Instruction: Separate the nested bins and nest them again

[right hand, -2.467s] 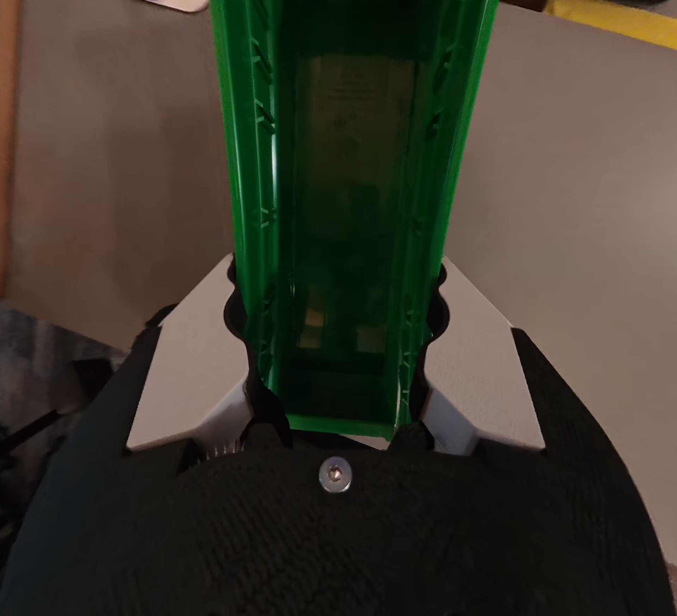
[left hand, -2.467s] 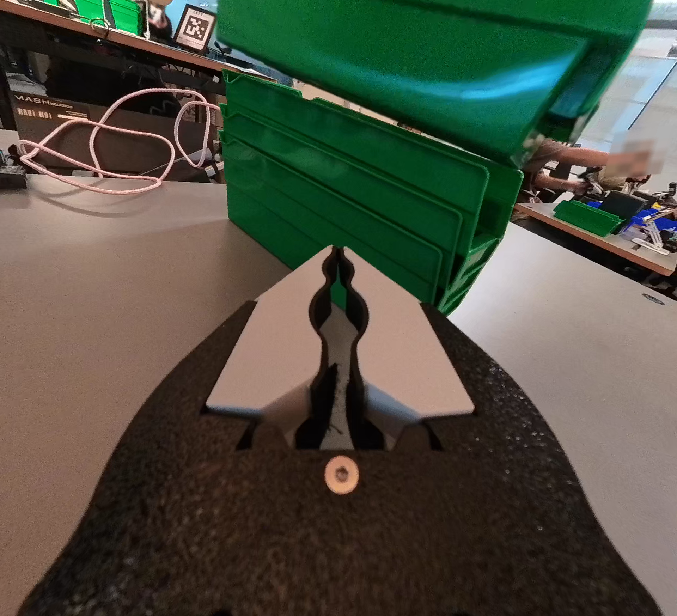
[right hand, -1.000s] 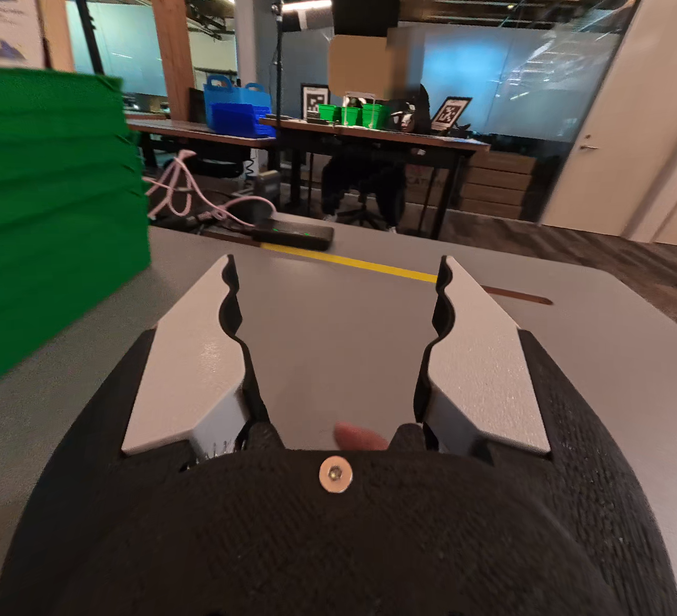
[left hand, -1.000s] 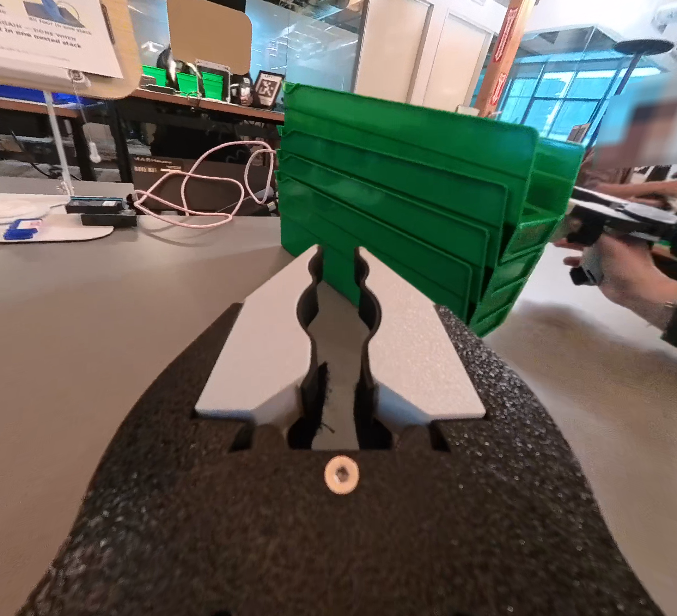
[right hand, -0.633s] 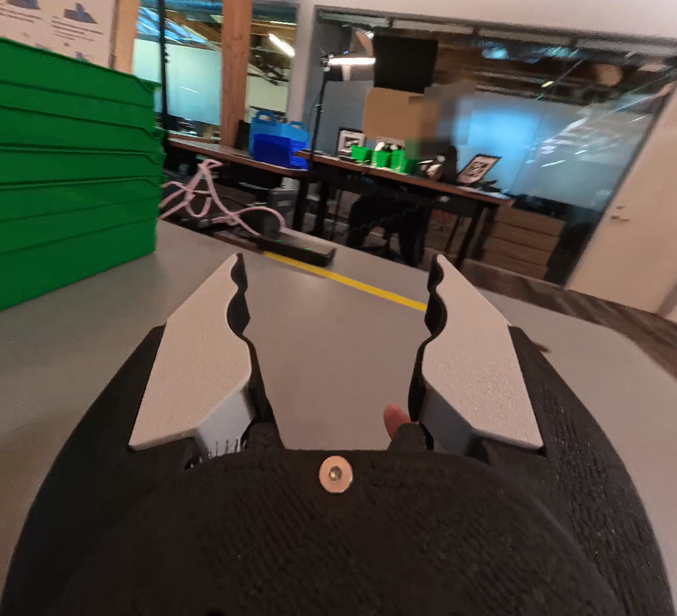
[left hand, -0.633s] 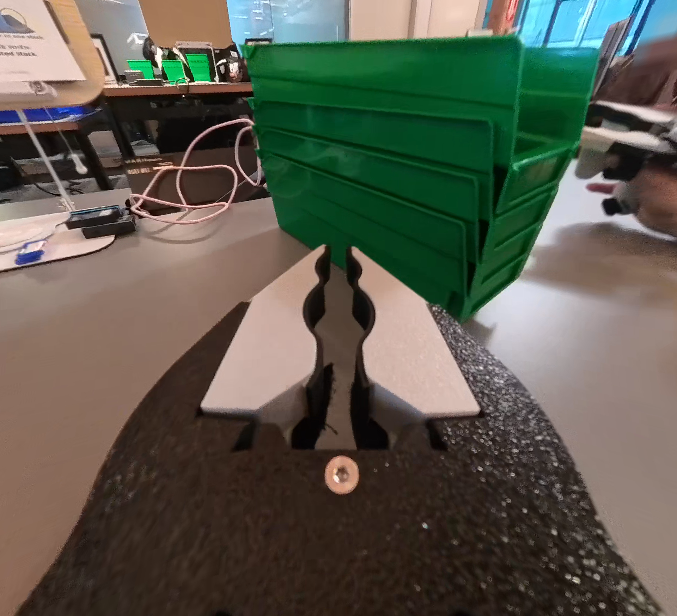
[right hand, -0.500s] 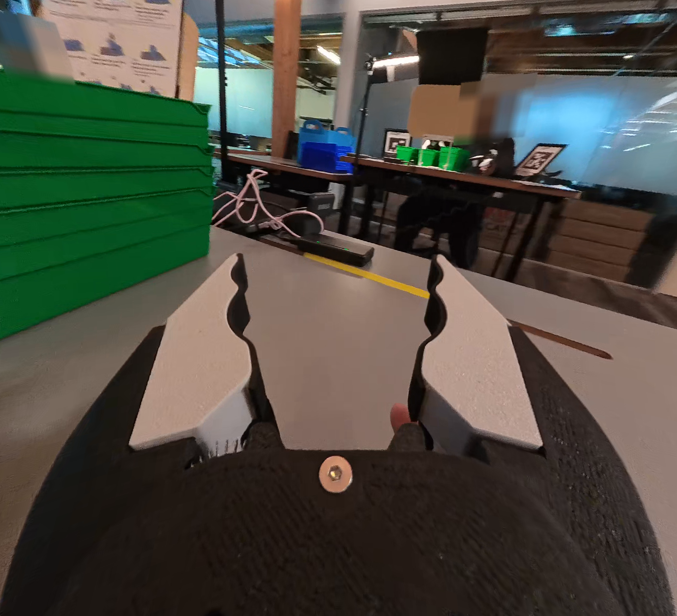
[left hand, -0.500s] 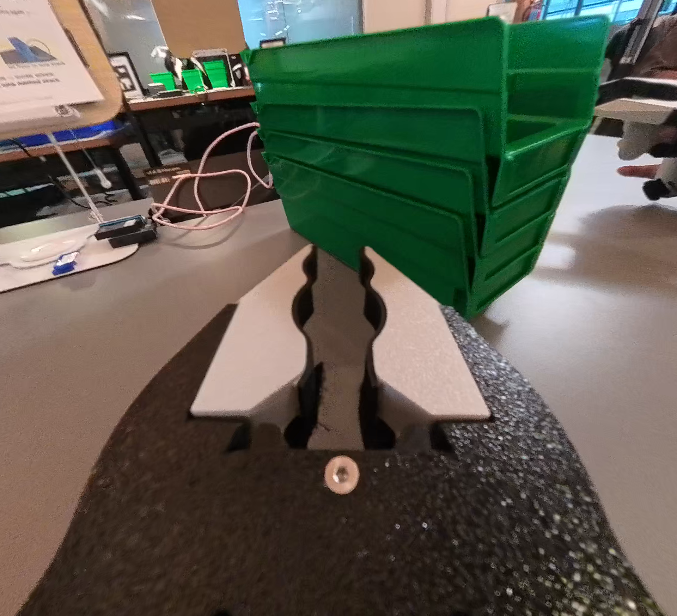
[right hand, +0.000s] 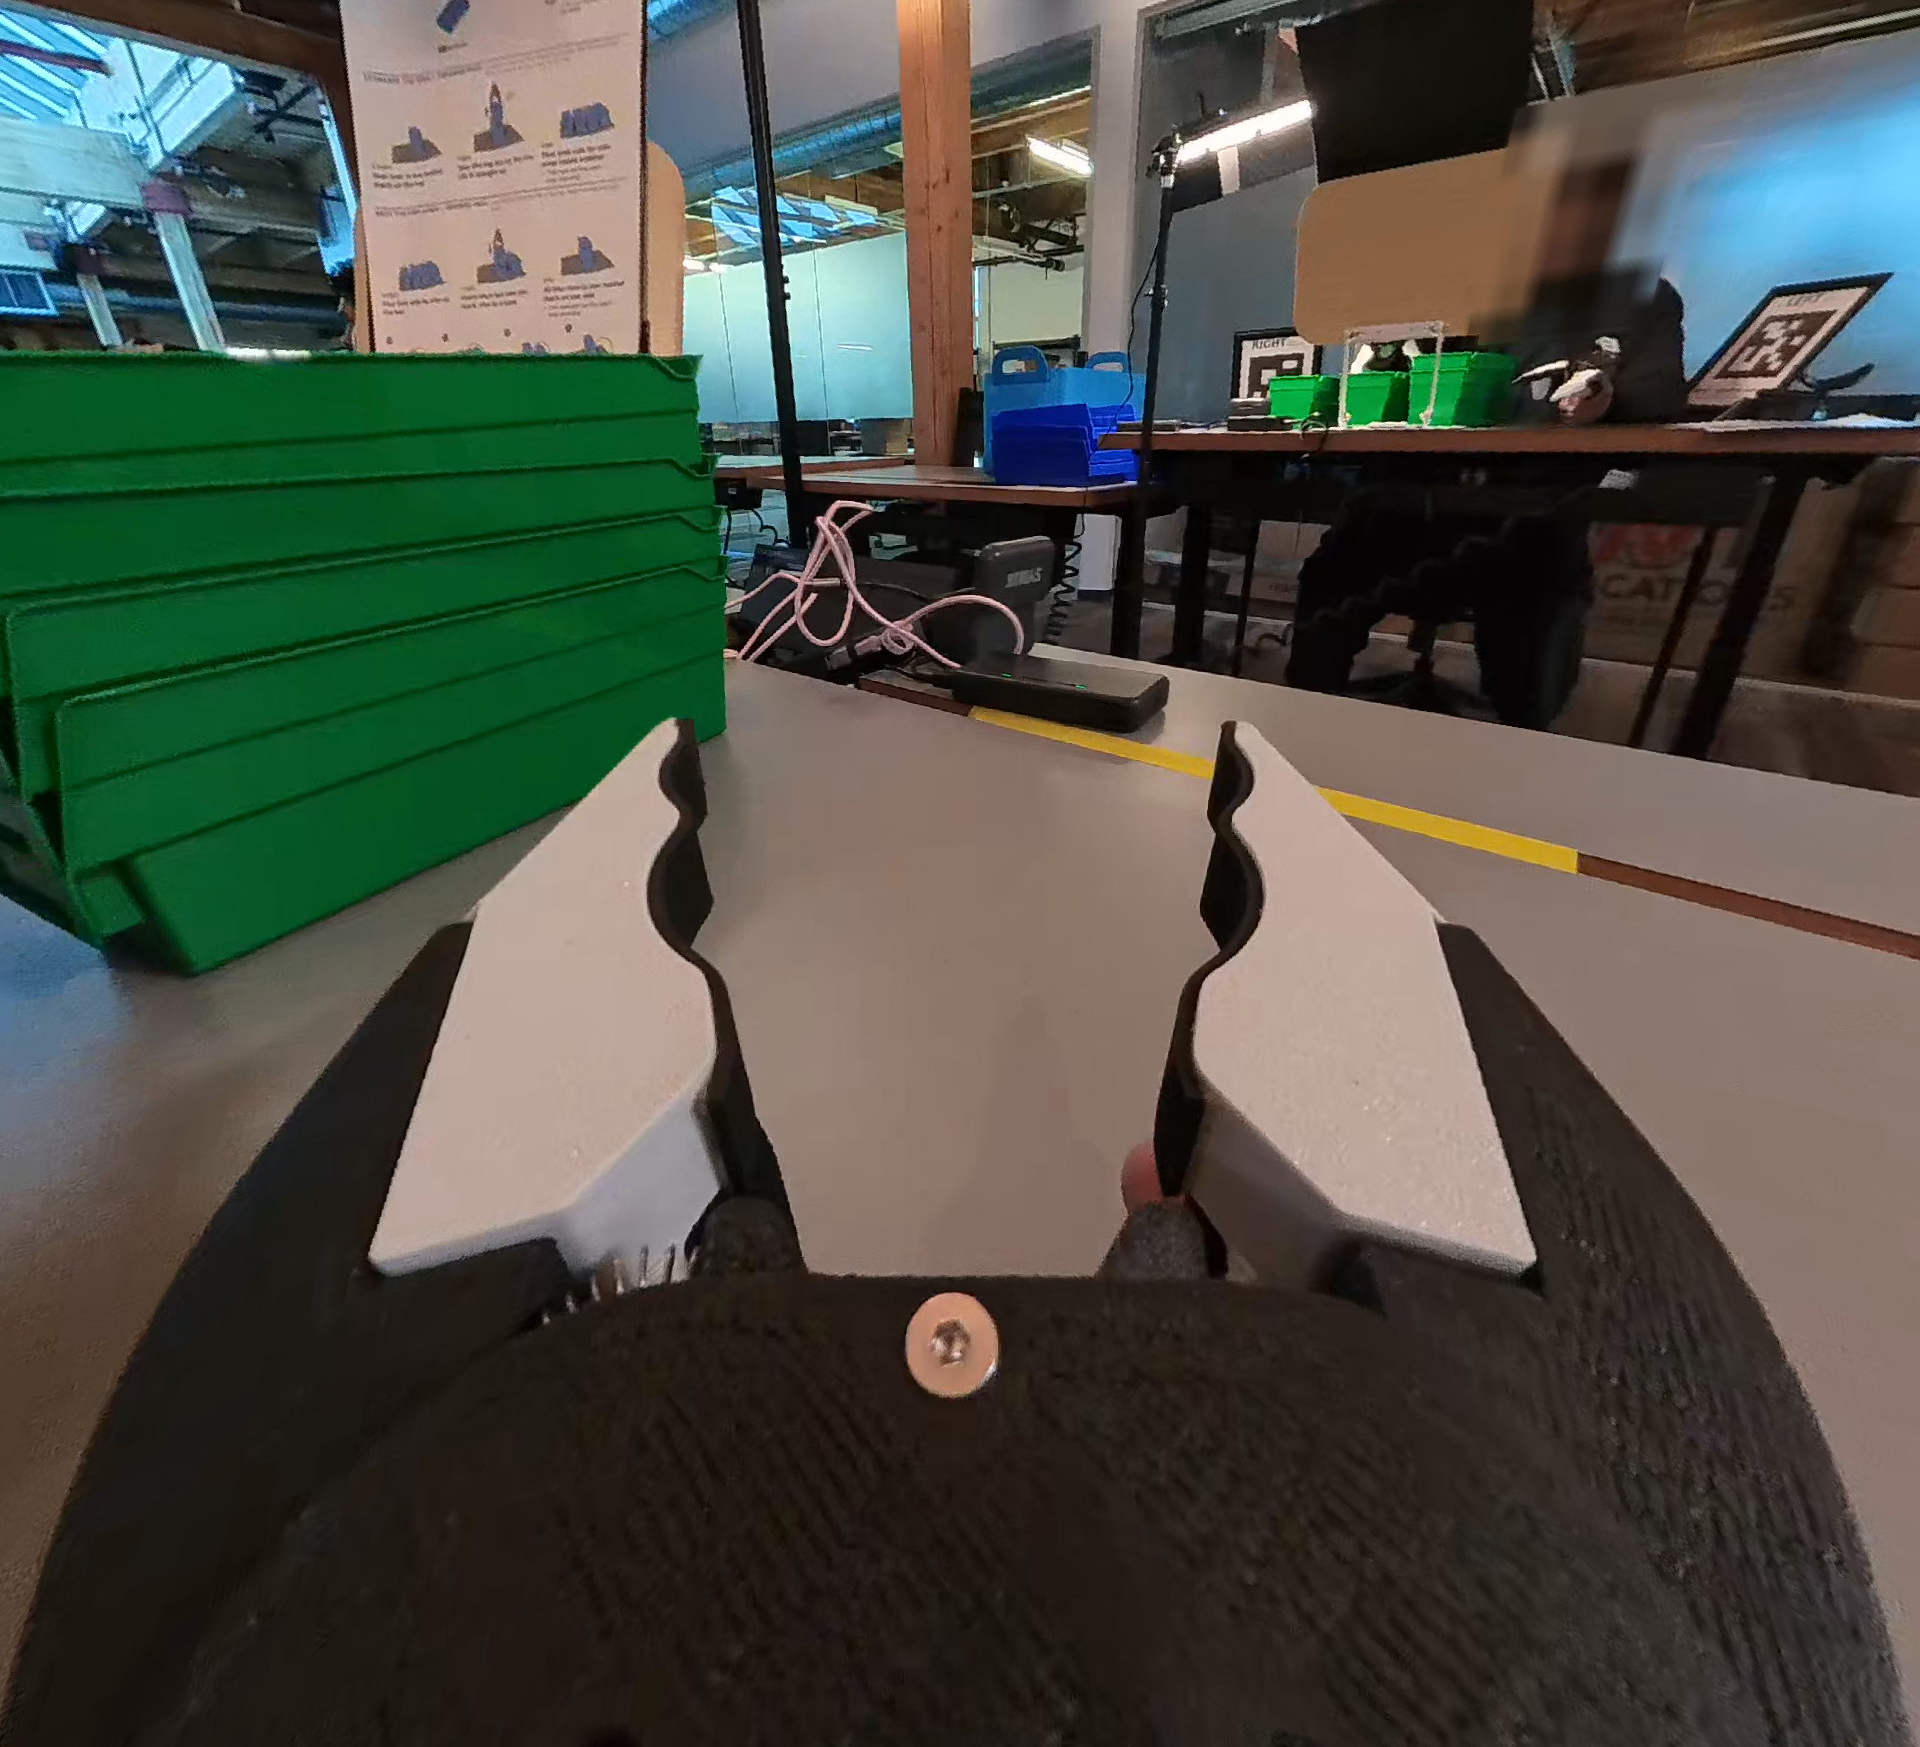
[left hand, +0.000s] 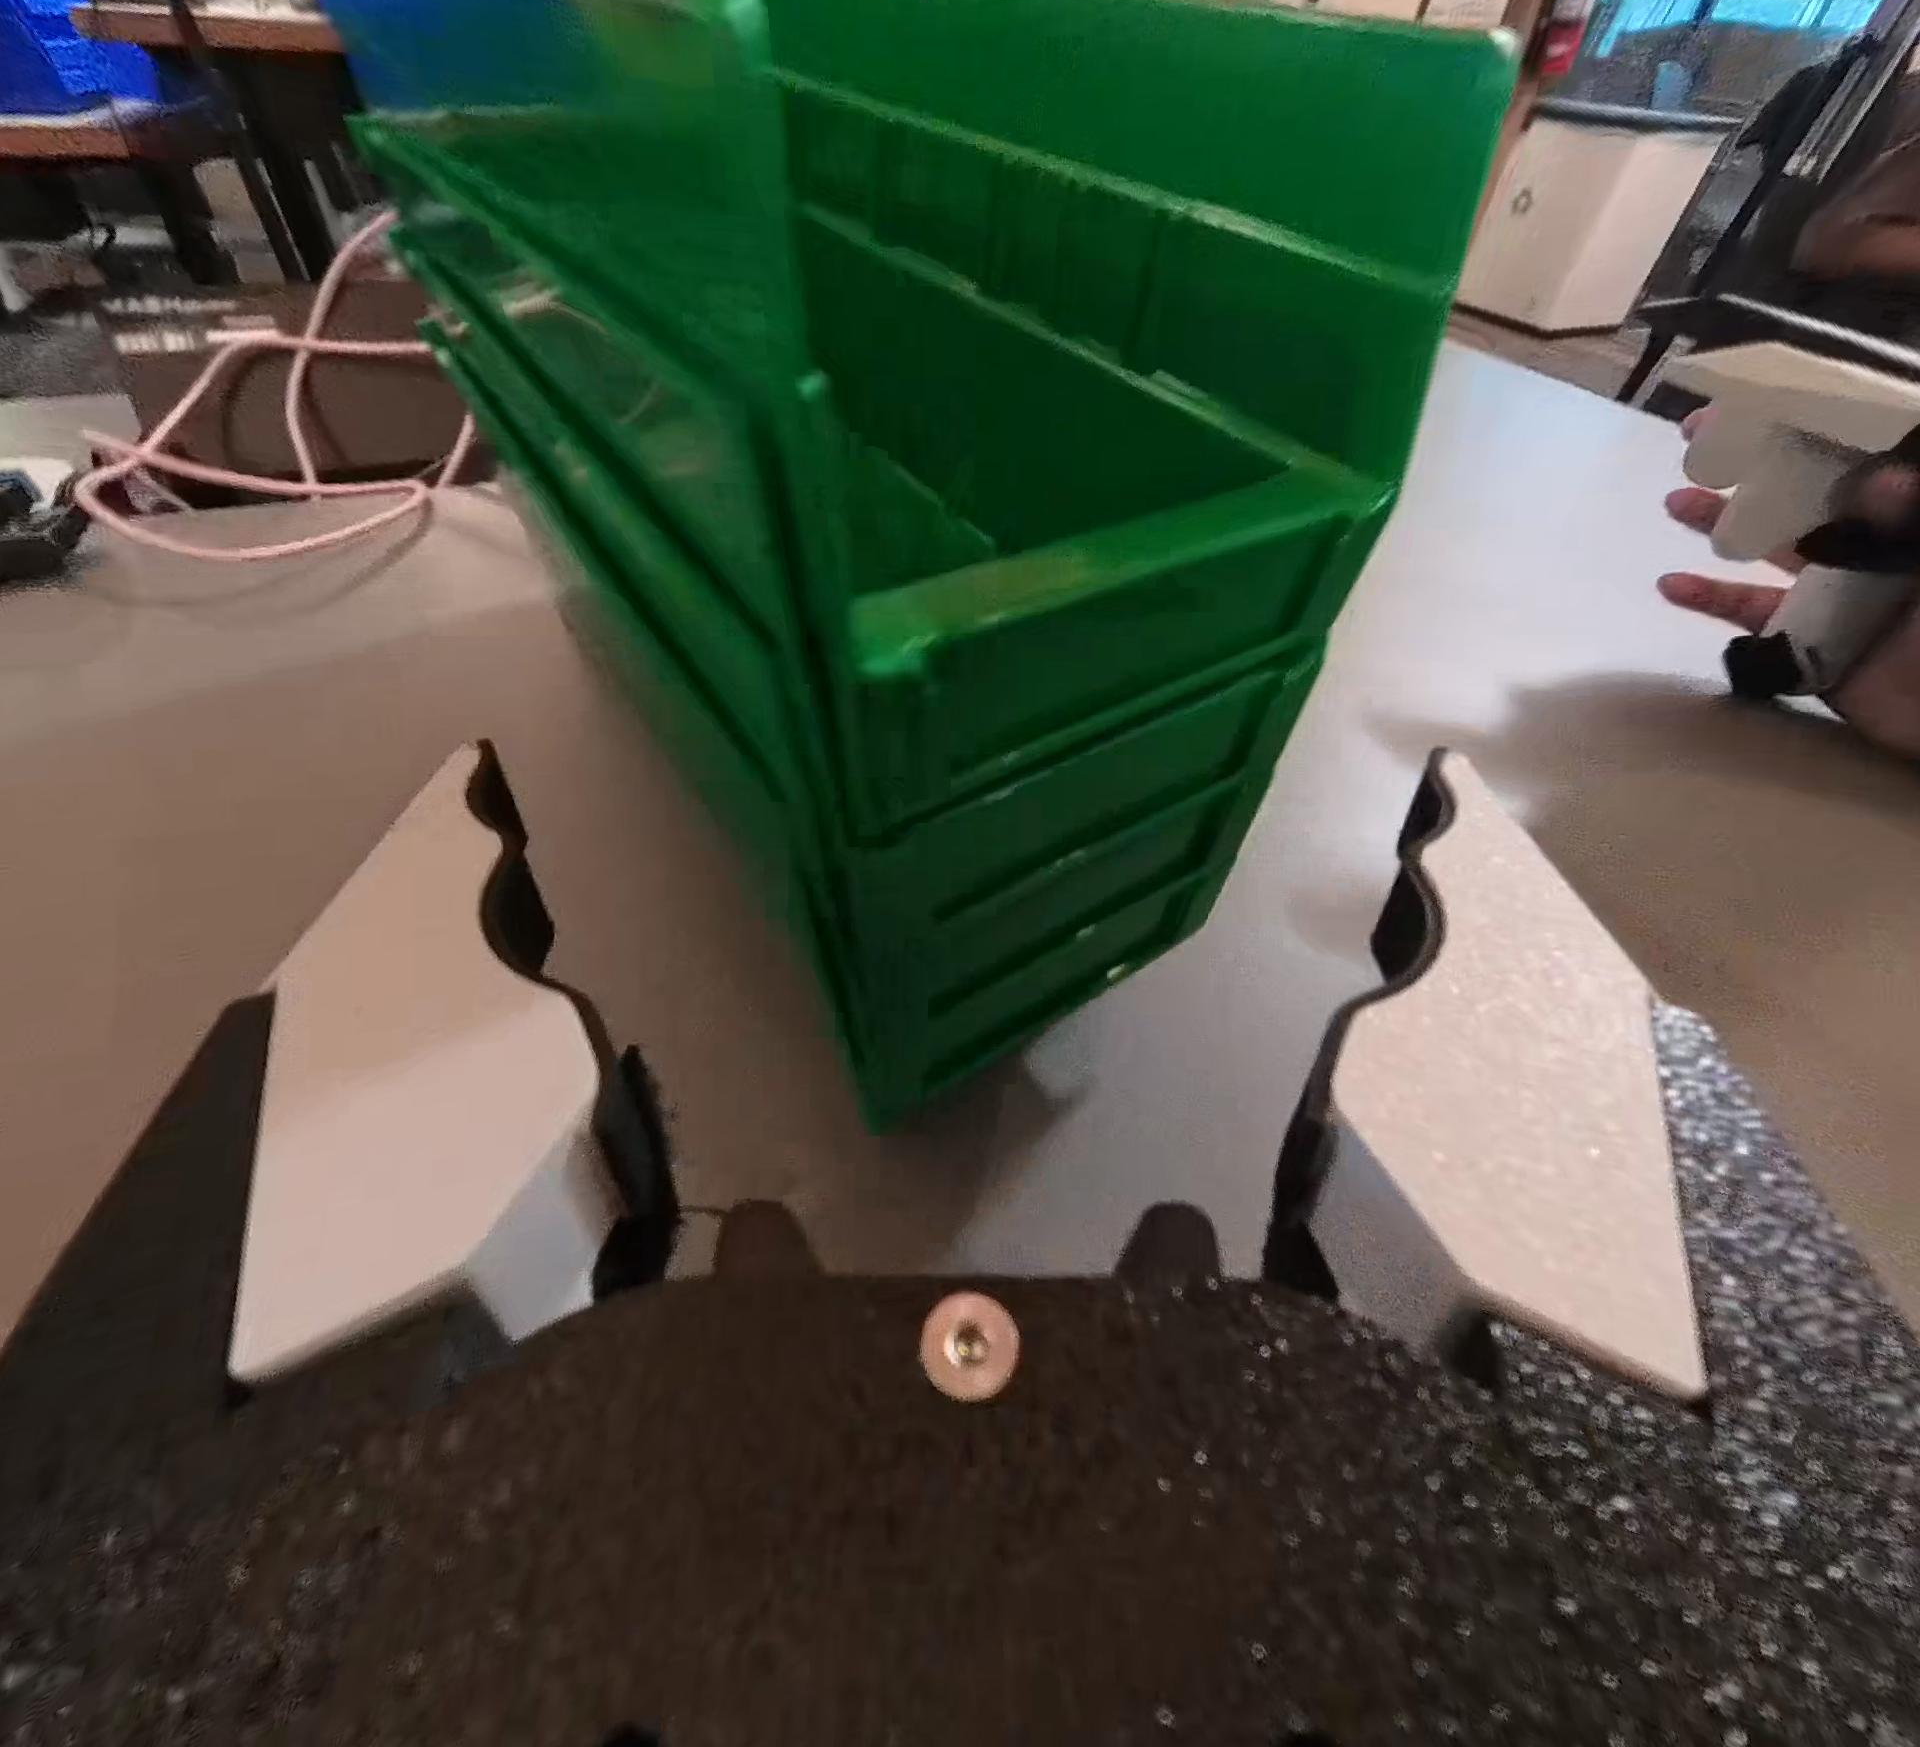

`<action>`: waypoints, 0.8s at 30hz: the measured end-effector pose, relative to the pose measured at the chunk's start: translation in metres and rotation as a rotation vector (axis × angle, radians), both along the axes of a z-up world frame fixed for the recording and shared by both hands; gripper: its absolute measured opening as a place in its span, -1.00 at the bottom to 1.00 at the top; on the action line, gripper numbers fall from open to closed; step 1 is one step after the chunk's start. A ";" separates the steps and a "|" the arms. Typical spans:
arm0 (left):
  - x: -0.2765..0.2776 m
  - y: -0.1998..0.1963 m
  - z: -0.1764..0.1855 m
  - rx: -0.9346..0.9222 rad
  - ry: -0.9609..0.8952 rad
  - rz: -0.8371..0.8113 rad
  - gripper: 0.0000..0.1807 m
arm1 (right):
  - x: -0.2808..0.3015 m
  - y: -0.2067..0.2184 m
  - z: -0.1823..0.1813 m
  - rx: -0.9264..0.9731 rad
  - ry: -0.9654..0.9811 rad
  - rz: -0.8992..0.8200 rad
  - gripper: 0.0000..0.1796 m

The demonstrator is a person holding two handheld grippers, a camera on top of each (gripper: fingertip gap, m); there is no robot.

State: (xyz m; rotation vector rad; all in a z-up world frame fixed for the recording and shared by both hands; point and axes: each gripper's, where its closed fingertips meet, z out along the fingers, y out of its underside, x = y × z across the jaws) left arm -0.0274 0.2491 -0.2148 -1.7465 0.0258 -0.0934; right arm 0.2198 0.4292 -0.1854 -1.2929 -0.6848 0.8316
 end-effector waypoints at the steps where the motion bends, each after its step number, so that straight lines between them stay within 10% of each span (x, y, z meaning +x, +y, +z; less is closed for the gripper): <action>1: 0.003 0.006 0.003 0.011 0.014 0.011 0.76 | -0.001 -0.001 0.000 0.008 -0.007 0.002 0.08; 12: -0.040 0.006 0.012 -0.010 0.178 0.132 0.69 | -0.004 -0.007 0.003 0.055 -0.043 0.003 0.08; 18: -0.054 -0.016 0.098 0.058 0.107 0.069 0.76 | 0.039 0.019 0.018 0.144 -0.074 -0.136 0.08; 24: -0.055 0.062 0.141 -0.349 0.133 -0.005 0.76 | 0.096 0.059 0.007 0.174 -0.150 -0.289 0.08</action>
